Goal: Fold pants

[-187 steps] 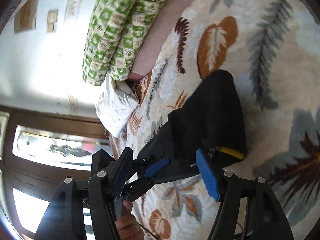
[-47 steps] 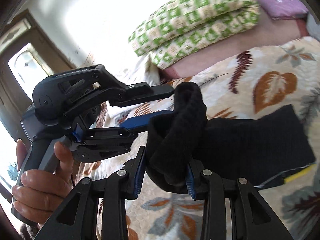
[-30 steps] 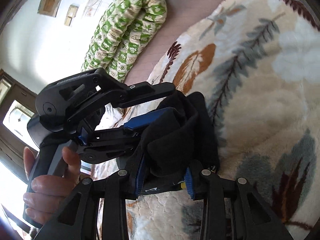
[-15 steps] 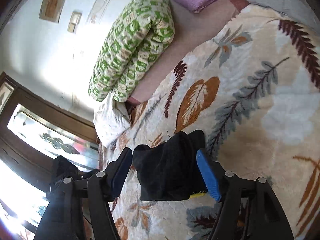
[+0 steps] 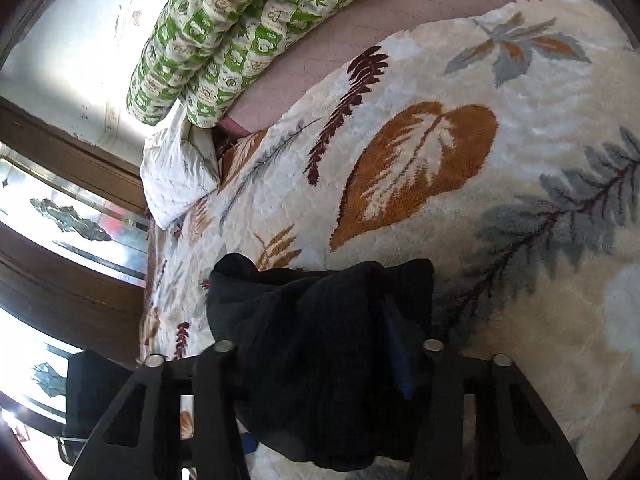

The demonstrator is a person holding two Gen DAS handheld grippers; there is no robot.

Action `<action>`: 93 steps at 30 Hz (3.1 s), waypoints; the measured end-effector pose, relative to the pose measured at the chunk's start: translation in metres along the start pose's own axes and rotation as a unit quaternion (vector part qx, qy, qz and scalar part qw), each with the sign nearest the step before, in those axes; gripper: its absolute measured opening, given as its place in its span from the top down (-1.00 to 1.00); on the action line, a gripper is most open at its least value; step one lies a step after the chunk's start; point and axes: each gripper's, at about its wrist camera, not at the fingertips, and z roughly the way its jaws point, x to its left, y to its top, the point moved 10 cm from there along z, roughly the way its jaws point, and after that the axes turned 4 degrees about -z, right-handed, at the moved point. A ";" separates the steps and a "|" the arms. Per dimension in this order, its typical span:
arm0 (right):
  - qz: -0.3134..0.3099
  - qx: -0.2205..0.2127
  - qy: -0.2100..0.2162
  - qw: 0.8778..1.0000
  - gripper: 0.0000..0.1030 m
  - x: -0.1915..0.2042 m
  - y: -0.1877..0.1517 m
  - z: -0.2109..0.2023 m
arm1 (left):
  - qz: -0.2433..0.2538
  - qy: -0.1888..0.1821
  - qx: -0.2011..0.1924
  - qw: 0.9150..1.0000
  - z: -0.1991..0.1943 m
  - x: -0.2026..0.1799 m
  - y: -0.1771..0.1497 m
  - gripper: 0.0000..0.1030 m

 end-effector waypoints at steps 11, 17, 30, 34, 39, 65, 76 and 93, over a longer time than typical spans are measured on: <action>-0.067 -0.056 -0.009 0.996 0.80 0.007 0.026 -0.036 | -0.088 0.020 0.056 0.994 0.047 0.019 -0.009 0.25; -0.033 -0.026 -0.028 0.999 0.81 -0.035 0.005 -0.004 | -0.080 0.003 0.082 0.993 0.051 0.022 -0.008 0.25; 0.003 -0.051 0.022 0.998 0.20 -0.011 -0.016 -0.072 | 0.078 0.028 -0.003 0.997 -0.060 0.011 0.015 0.26; 0.030 -0.023 0.013 0.999 0.17 -0.014 -0.036 -0.056 | 0.054 0.039 -0.010 0.998 -0.048 0.024 0.033 0.26; 0.044 -0.010 0.005 0.999 0.36 -0.018 -0.047 -0.034 | 0.041 0.072 0.006 0.997 -0.022 0.034 0.044 0.26; -0.005 -0.064 -0.063 0.996 -0.21 -0.021 0.024 -0.042 | 0.141 0.115 -0.021 0.983 -0.029 -0.041 0.121 0.26; 0.015 -0.035 -0.058 0.998 0.43 -0.045 0.017 0.000 | 0.138 0.208 -0.027 0.968 0.015 -0.005 0.153 0.09; 0.052 -0.025 0.006 0.998 -0.28 -0.036 -0.002 -0.040 | 0.125 0.086 0.013 0.988 -0.031 0.024 0.094 0.10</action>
